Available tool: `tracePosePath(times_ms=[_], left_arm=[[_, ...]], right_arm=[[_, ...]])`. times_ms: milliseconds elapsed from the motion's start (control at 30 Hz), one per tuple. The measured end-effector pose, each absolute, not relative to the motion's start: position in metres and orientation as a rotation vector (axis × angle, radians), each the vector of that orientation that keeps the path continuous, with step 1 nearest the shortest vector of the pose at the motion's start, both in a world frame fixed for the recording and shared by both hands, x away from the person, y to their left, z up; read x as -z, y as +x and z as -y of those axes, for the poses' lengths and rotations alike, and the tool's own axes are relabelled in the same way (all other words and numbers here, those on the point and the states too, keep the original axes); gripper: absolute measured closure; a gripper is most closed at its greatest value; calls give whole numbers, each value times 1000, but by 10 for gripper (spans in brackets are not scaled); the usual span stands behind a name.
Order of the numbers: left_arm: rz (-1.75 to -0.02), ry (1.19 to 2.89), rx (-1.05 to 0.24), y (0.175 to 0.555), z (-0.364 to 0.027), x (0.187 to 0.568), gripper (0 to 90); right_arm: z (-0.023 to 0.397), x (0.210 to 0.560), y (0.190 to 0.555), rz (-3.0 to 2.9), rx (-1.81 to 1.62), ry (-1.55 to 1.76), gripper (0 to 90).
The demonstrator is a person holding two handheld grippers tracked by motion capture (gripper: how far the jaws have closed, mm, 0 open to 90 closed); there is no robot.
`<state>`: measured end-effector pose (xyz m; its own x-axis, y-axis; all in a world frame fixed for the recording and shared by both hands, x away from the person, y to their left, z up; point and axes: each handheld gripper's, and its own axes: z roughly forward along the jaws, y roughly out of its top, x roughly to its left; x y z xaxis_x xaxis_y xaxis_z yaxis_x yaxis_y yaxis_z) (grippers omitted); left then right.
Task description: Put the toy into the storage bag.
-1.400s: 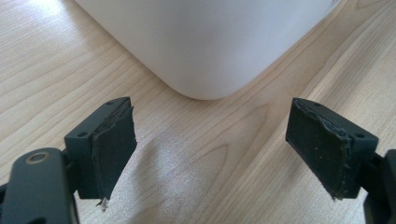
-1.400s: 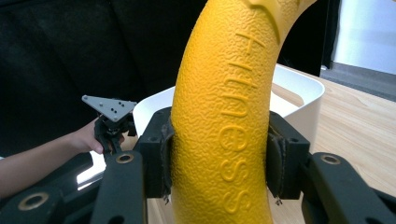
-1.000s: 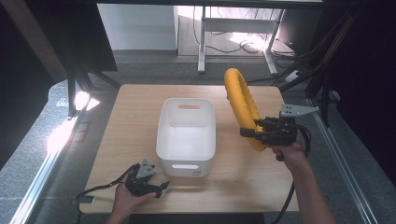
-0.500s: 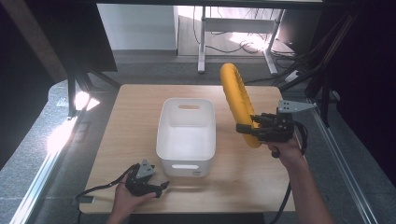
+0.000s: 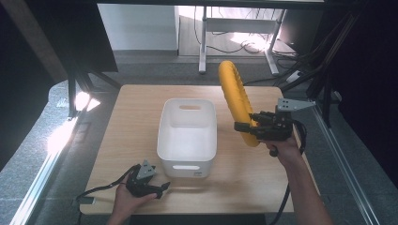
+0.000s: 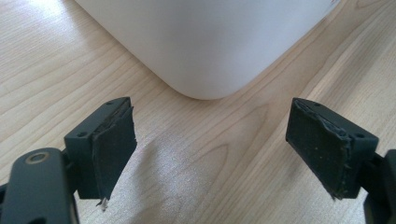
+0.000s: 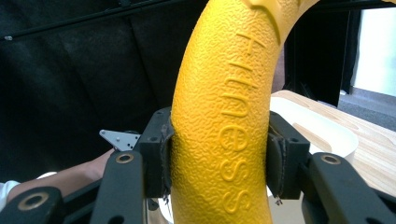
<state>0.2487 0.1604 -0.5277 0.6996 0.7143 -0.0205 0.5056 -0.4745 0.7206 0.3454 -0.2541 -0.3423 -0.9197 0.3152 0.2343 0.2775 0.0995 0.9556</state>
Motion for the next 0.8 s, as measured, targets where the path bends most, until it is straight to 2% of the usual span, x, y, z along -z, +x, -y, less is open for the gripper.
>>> tracePosePath(times_ms=[800], left_arm=[[-926, 2181, -361, 249, -160, 528, 159]], right_arm=[[237, 324, 344, -2289, -2013, 549, 507]])
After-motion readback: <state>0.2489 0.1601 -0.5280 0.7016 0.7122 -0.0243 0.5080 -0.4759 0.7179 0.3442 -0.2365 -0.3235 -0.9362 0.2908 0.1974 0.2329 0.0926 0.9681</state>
